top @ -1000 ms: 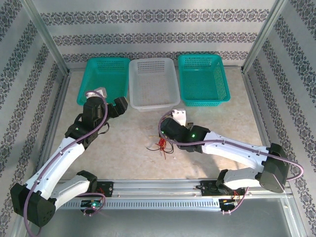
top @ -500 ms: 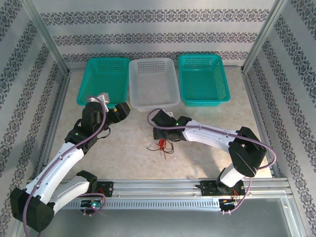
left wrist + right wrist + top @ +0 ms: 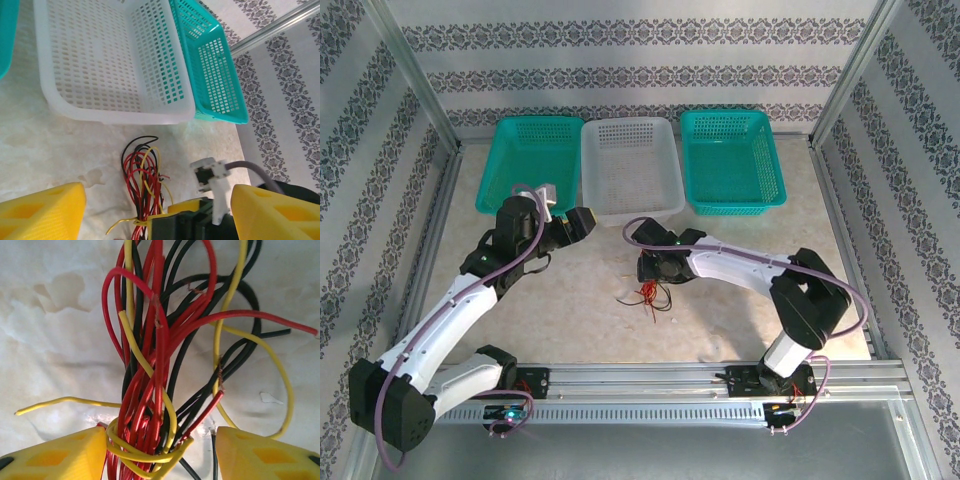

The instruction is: Untangle the cables

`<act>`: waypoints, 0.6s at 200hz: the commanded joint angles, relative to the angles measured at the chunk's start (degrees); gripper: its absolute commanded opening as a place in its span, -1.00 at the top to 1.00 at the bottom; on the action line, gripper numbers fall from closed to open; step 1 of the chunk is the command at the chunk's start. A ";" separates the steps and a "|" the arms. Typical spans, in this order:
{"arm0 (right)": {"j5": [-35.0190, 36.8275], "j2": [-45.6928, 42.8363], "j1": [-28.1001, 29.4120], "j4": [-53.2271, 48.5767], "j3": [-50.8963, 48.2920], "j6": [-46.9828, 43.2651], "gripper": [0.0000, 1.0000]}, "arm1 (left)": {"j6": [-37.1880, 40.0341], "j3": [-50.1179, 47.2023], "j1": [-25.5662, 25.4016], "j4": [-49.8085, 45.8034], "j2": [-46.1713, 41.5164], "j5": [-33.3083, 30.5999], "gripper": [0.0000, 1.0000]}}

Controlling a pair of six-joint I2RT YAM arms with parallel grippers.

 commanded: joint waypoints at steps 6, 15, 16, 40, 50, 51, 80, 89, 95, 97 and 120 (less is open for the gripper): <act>-1.95 1.80 -0.99 -2.59 2.19 0.29 -0.14 | 2.11 2.27 -0.45 -3.36 0.06 1.63 -0.51; -2.42 2.38 -1.17 -2.61 2.46 0.16 -0.02 | 2.15 2.01 -0.49 -3.47 -0.12 1.86 -0.51; -2.52 2.46 -1.18 -2.61 2.48 0.14 -0.01 | 2.18 1.96 -0.51 -3.43 -0.11 1.85 -0.51; -2.61 2.74 -1.53 -2.86 2.43 0.27 0.45 | 2.55 1.12 -0.50 -3.21 -0.37 2.65 -0.52; -2.12 1.99 -1.58 -2.87 2.13 0.47 0.64 | 2.94 1.28 -0.47 -3.61 -0.16 2.97 -0.51; -2.02 1.87 -1.61 -2.83 2.05 0.47 0.65 | 2.96 1.29 -0.49 -3.67 -0.09 2.97 -0.51; -0.46 -4.22 -0.81 0.00 -0.25 -2.38 0.93 | 3.70 2.15 -0.47 -4.04 0.74 4.77 -0.59; 0.62 -7.06 -0.13 0.70 -0.68 -4.47 1.00 | 3.81 2.17 -0.40 -3.38 0.87 5.90 -0.63; 1.25 -9.00 0.35 0.73 -0.75 -6.19 1.00 | 3.91 1.94 -0.44 -2.87 1.07 6.69 -0.67; 1.40 -9.68 0.47 0.73 -0.69 -6.84 1.00 | 3.95 1.87 -0.45 -2.62 1.16 6.96 -0.69; 0.59 -17.63 2.35 1.71 -0.01 -15.02 1.00 | 4.23 1.27 -0.51 0.42 1.90 12.79 -0.89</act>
